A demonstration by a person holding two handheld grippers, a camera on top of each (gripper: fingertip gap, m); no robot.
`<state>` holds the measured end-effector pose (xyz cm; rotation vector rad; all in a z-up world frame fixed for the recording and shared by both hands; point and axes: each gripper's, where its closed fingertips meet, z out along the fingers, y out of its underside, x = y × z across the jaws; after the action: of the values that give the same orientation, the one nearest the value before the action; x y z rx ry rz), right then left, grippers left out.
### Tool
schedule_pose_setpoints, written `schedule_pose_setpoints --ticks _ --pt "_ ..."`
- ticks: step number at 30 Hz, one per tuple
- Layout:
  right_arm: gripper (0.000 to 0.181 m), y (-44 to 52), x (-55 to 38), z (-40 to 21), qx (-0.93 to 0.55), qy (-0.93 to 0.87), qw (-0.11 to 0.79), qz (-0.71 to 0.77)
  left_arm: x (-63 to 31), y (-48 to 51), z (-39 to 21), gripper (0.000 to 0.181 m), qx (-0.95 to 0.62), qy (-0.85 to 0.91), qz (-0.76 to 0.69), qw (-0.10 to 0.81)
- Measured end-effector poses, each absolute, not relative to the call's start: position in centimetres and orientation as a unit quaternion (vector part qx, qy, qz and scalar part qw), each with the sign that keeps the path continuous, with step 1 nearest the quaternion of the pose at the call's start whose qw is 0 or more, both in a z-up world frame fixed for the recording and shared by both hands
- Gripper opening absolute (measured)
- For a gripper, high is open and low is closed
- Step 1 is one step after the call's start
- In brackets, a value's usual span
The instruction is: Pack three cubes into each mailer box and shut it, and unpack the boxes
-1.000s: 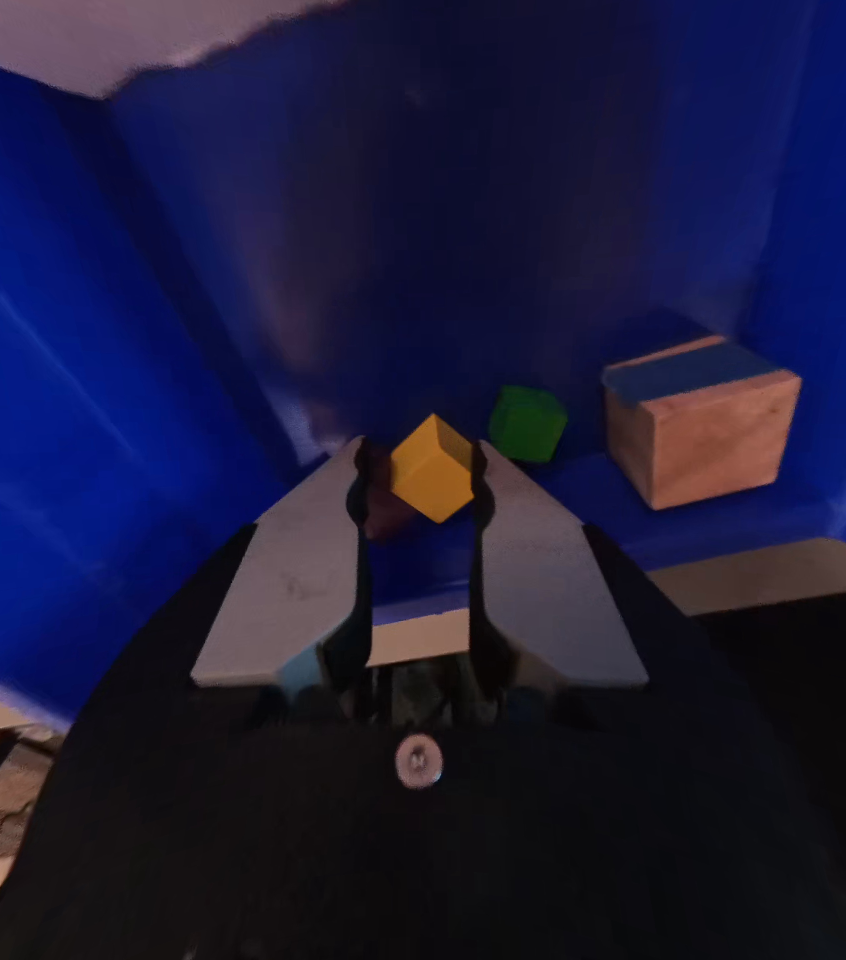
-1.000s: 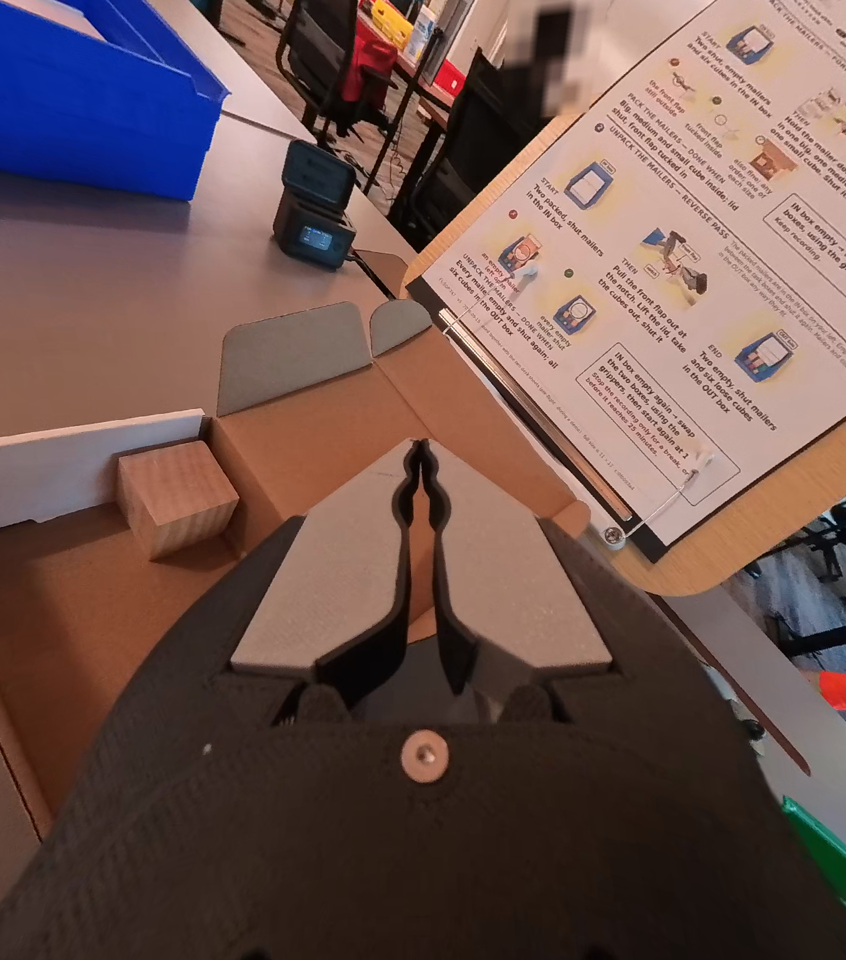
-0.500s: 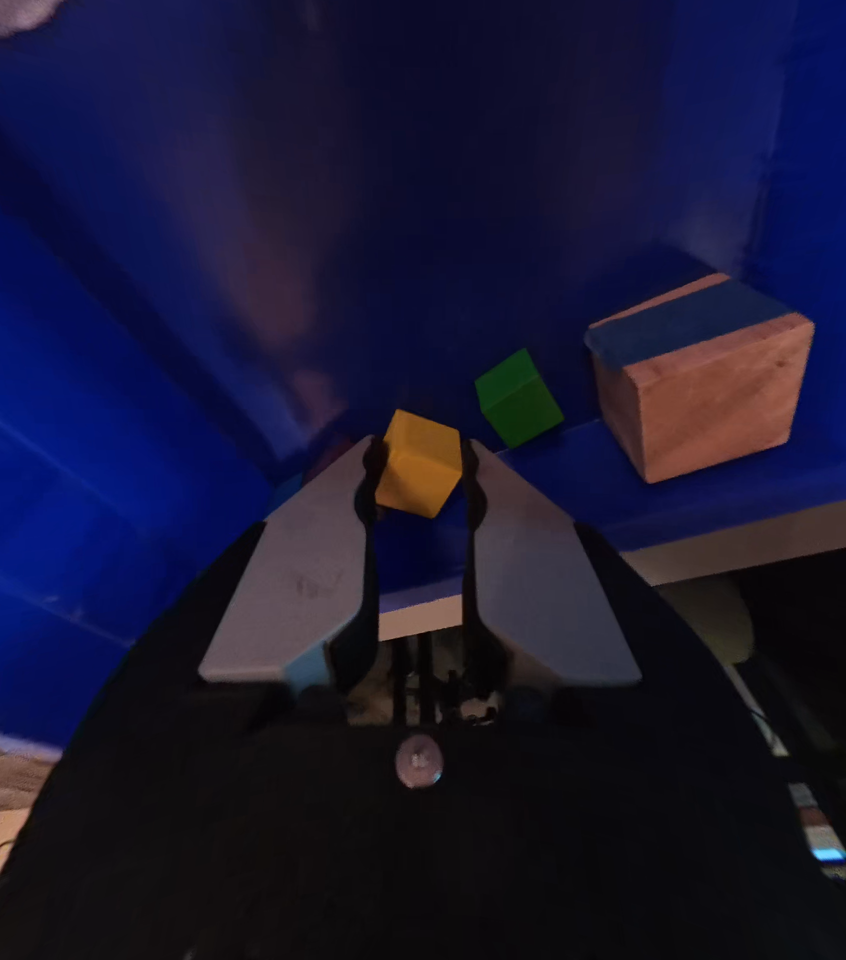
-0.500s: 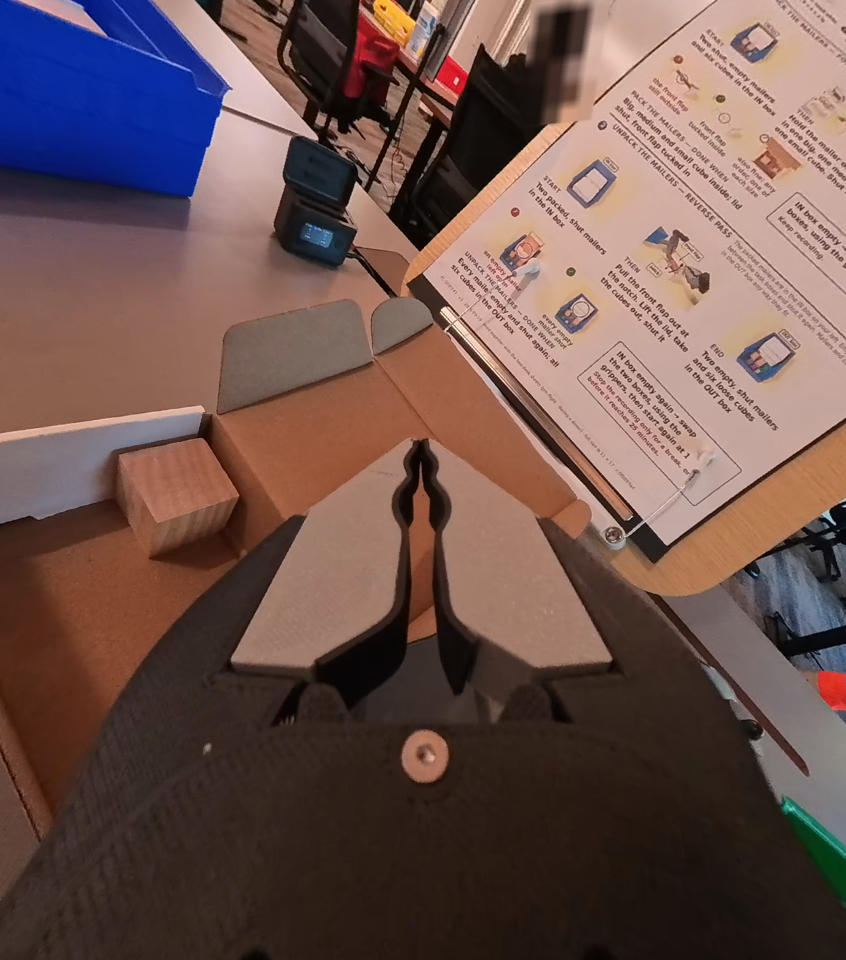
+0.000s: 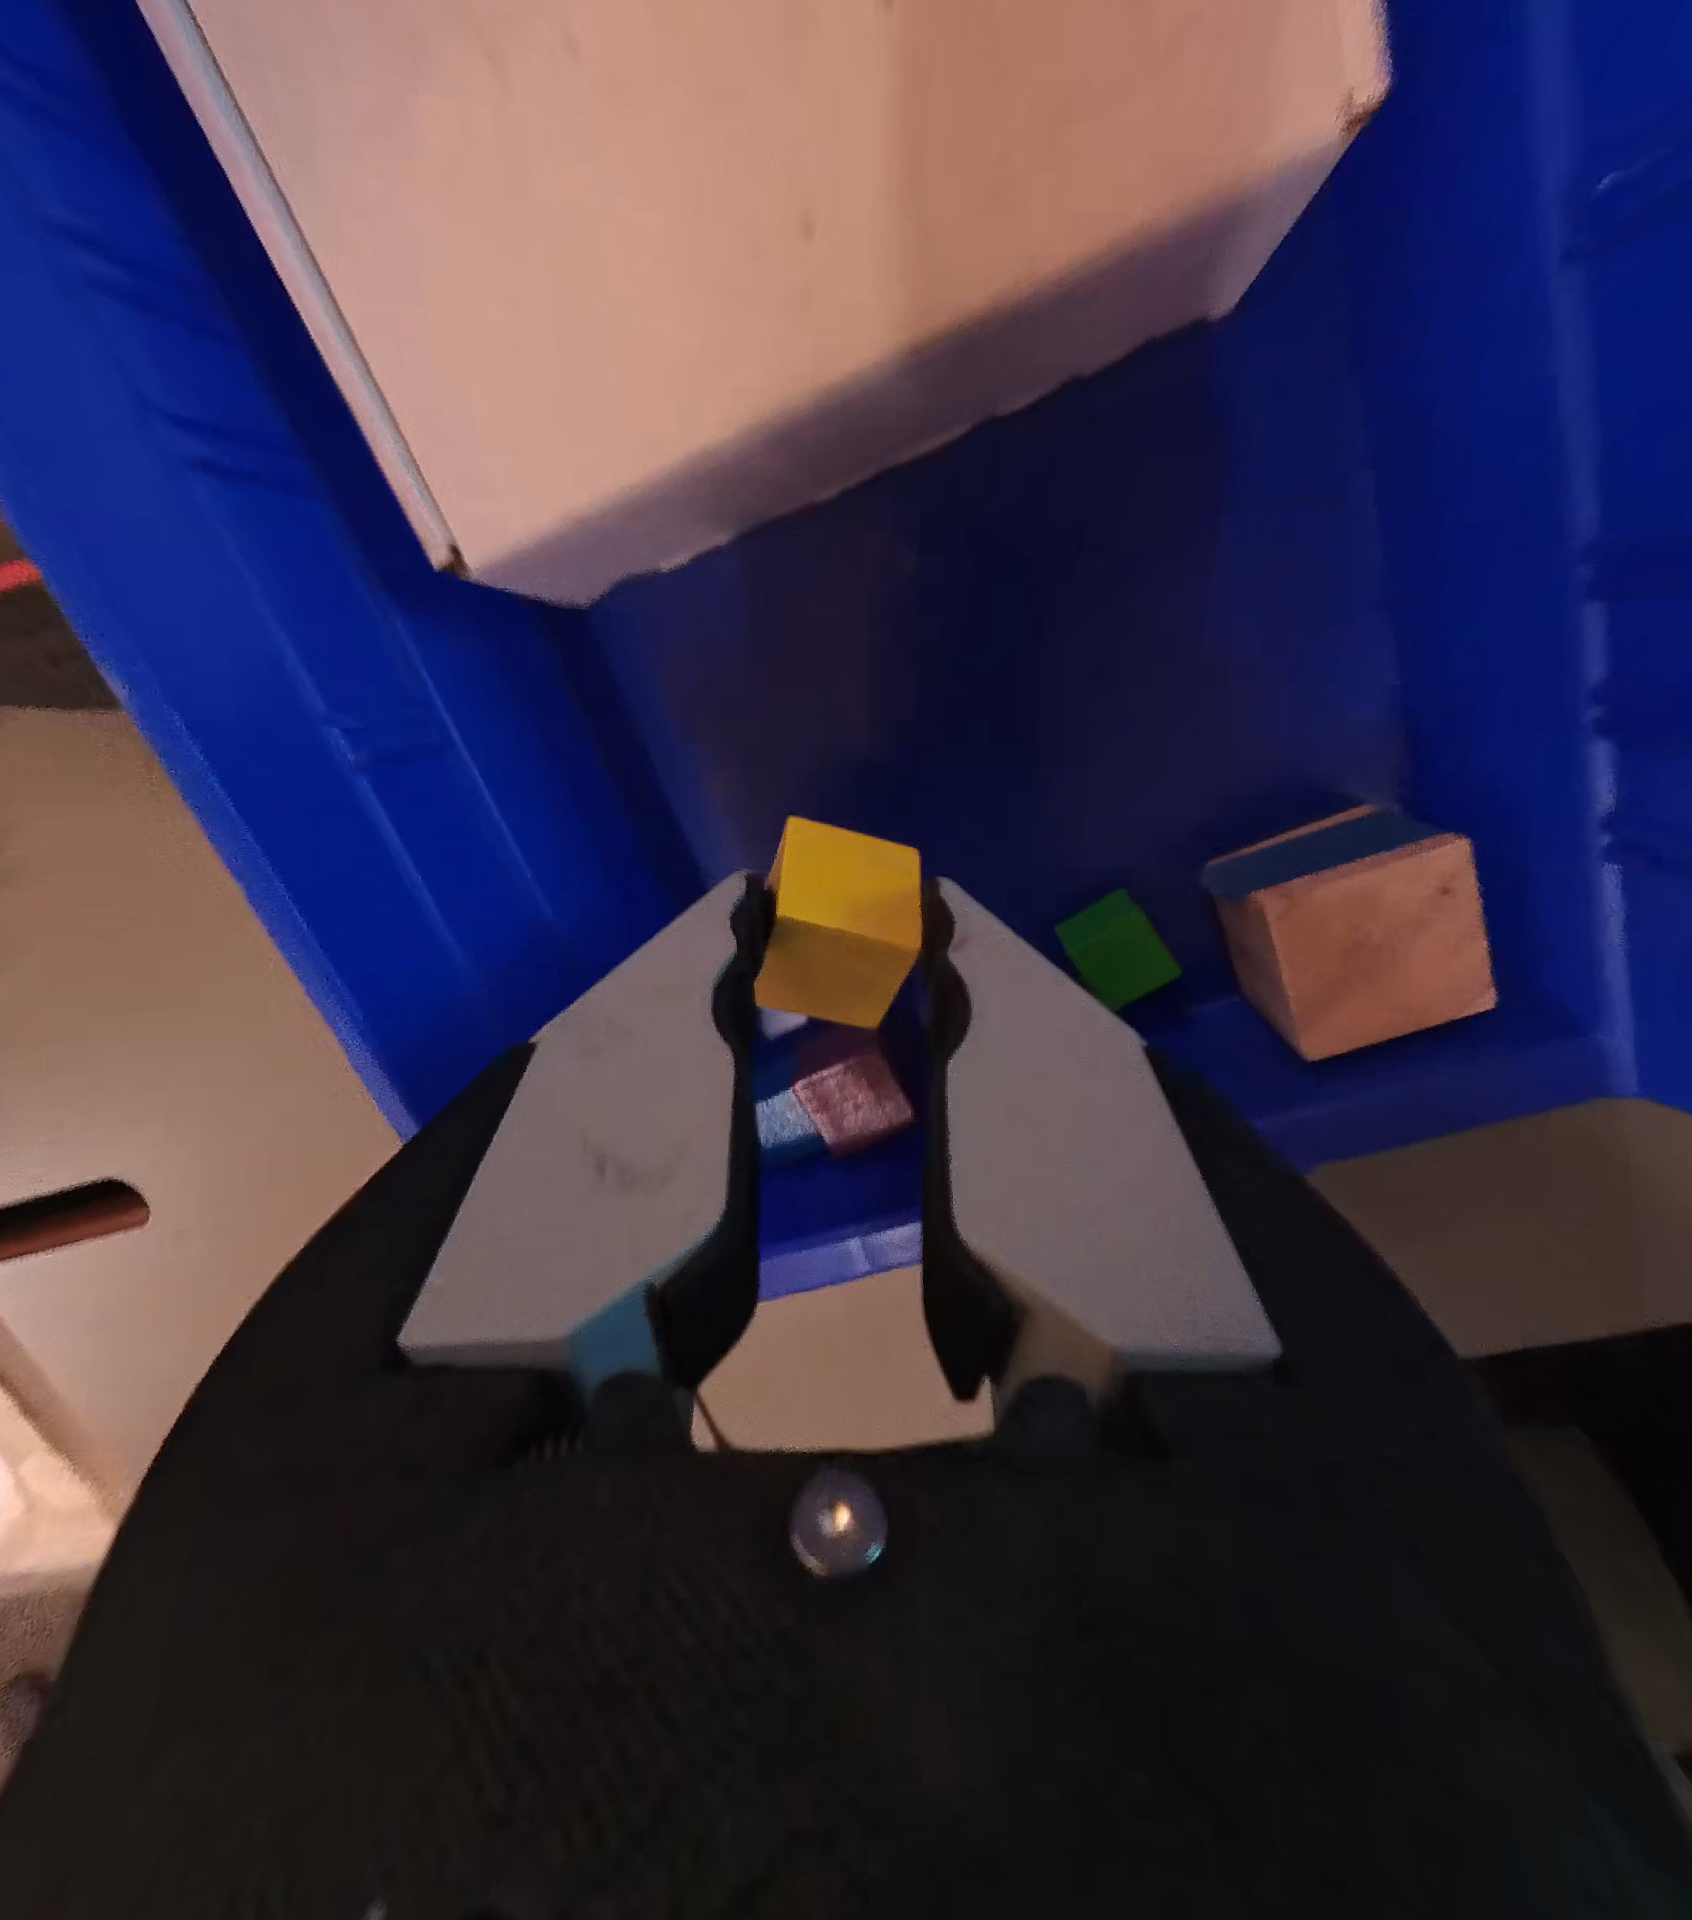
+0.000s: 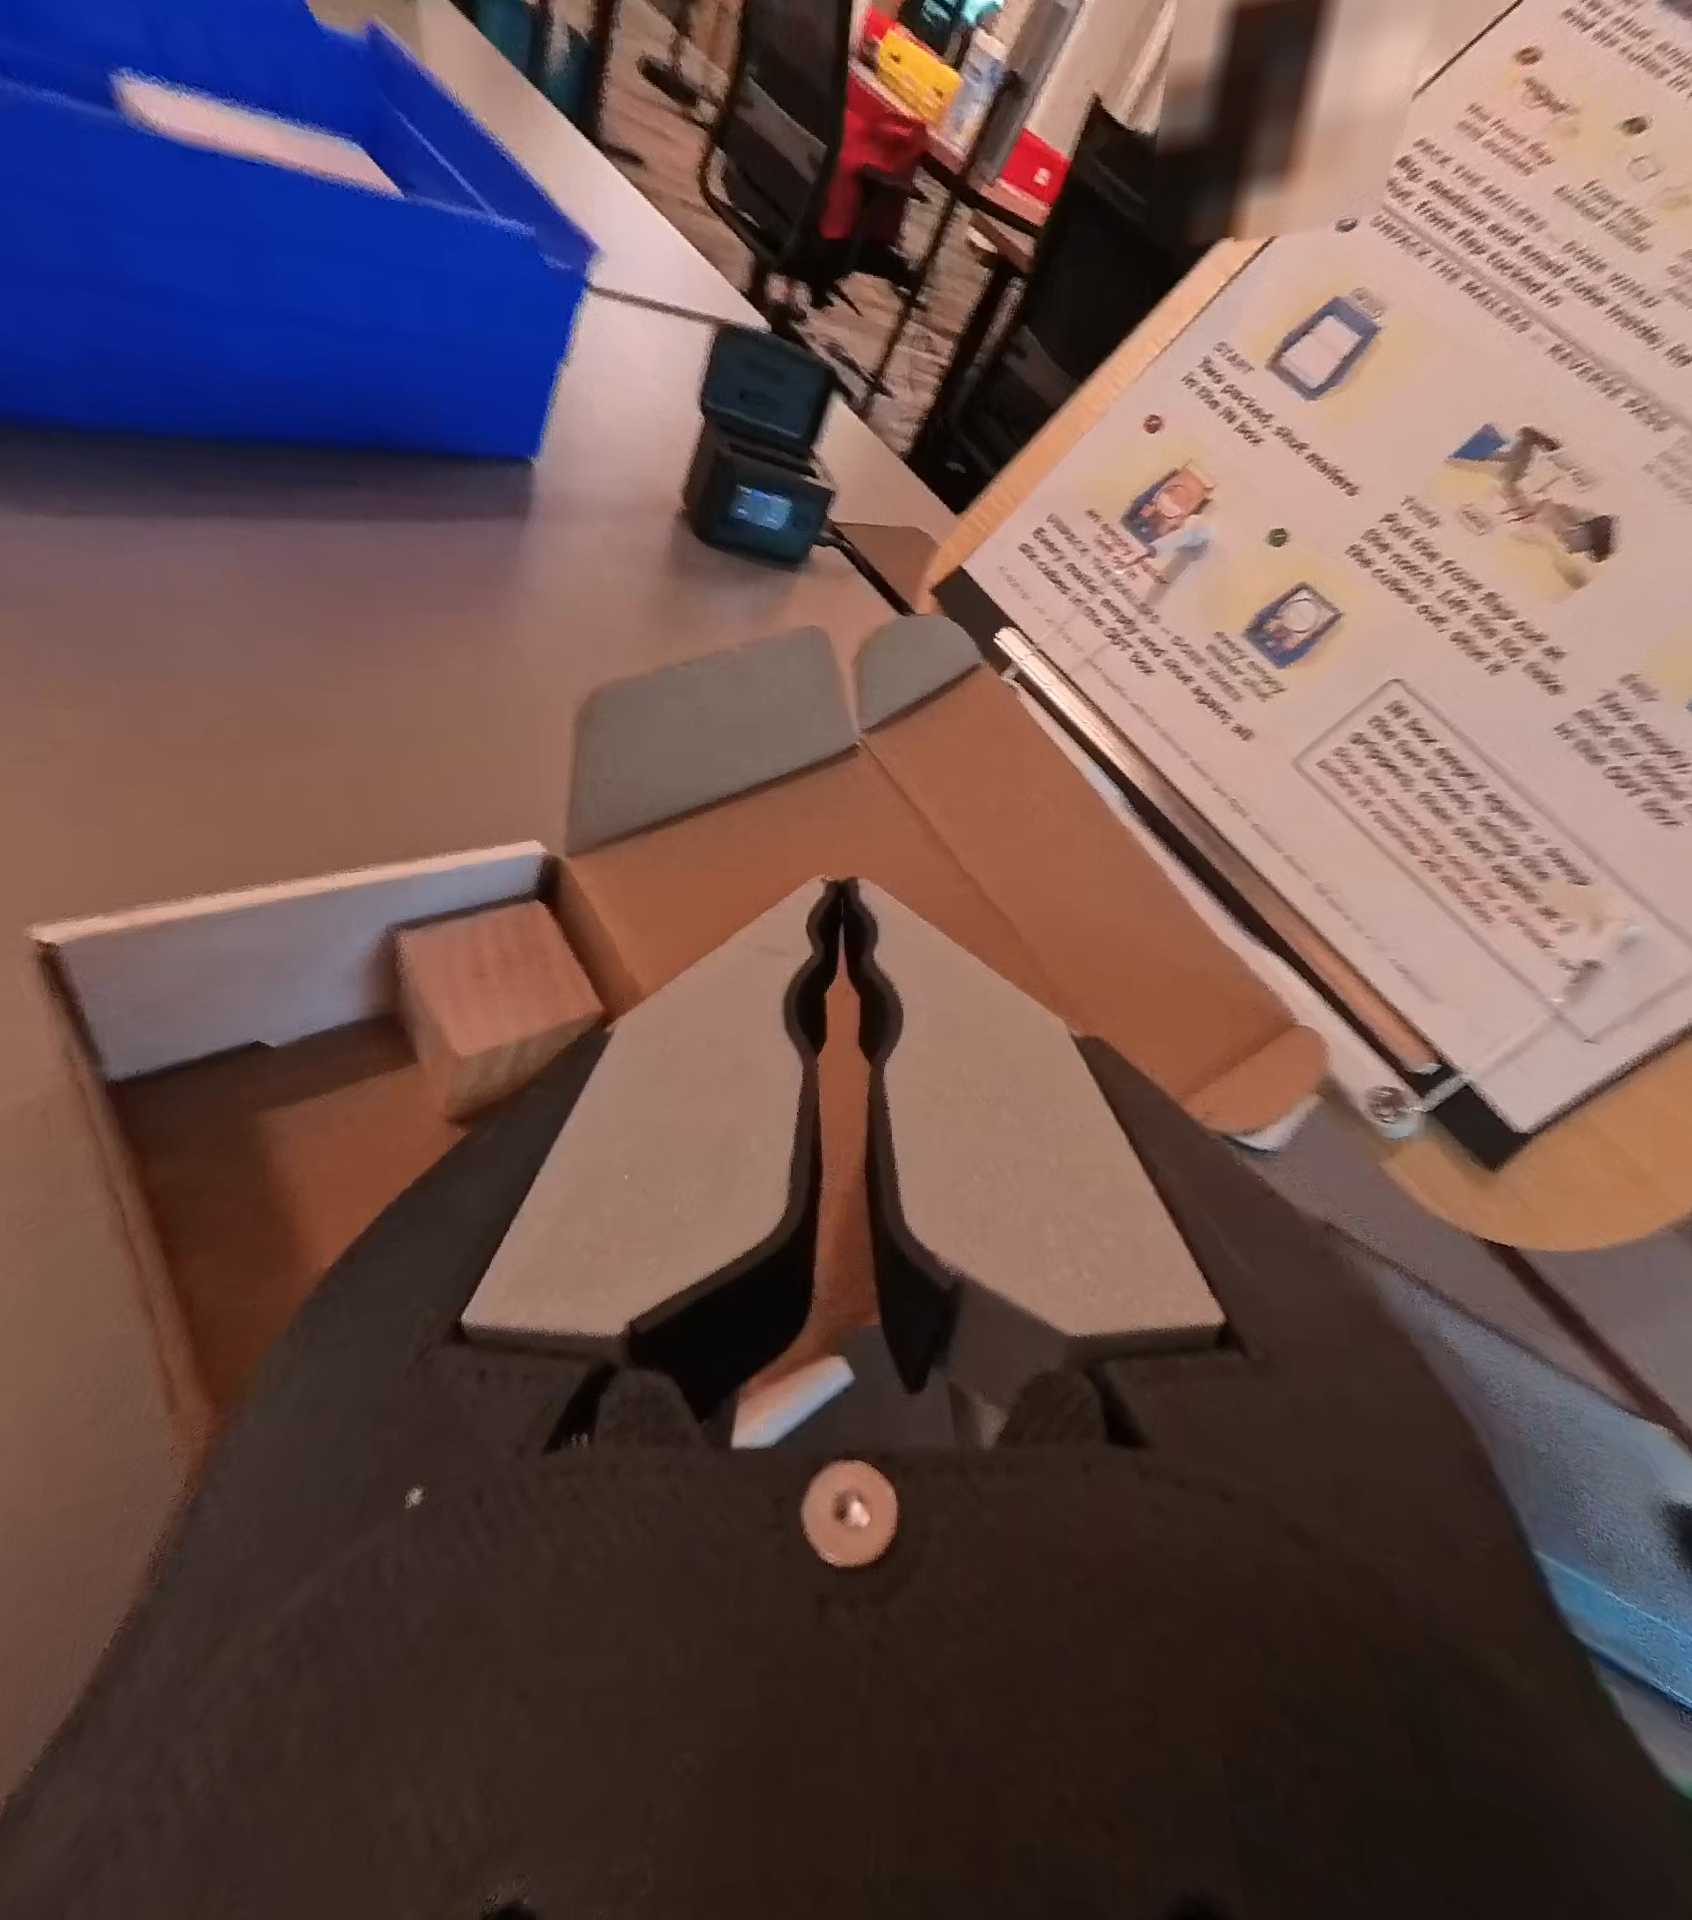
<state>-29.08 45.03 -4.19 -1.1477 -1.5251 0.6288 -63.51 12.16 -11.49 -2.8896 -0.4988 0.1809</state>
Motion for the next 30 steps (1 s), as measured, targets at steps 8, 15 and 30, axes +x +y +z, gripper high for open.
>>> schedule_pose_setpoints --ticks 8,15,30 --pt "0.009 42.4 -27.9 -0.4 -0.474 -0.563 0.415 0.534 -61.2 18.6 -4.6 0.029 -0.931 -0.089 0.006 0.355" --pt "0.024 38.8 -25.7 3.0 -0.389 -0.507 0.216 0.738 -47.8 24.3 1.7 0.029 -0.824 0.23 0.073 0.512" --pt "0.026 32.0 -24.3 1.4 -0.318 -0.588 0.071 0.741 -22.8 33.9 1.4 0.028 -0.61 0.512 0.177 0.578"
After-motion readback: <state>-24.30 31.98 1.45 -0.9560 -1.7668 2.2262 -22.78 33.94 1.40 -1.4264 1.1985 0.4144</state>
